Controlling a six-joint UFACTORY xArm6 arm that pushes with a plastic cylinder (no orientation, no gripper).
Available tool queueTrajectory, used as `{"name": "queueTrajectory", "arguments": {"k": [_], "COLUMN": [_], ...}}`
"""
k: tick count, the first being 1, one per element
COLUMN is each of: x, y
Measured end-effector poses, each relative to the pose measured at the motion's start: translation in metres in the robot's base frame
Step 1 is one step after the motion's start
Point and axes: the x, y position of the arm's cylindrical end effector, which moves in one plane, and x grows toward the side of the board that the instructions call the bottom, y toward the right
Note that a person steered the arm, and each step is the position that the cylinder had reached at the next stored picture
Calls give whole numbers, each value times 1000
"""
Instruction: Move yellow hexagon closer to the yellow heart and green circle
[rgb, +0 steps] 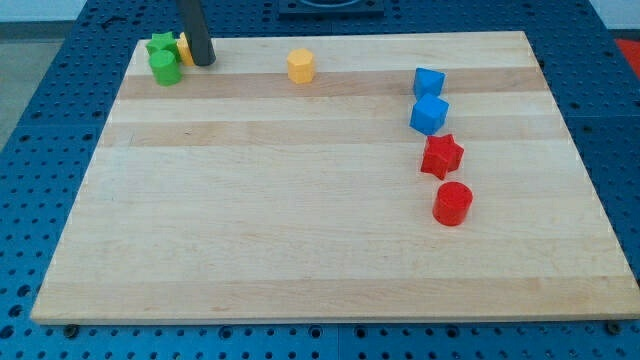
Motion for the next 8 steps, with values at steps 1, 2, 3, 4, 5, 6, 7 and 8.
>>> {"name": "queueTrajectory", "arguments": {"k": [1, 2, 3, 4, 5, 6, 7, 8], "x": [-3, -4, -15, -24, 1, 8, 10, 34], "y": [28, 81, 133, 187, 211, 197, 175, 174]}}
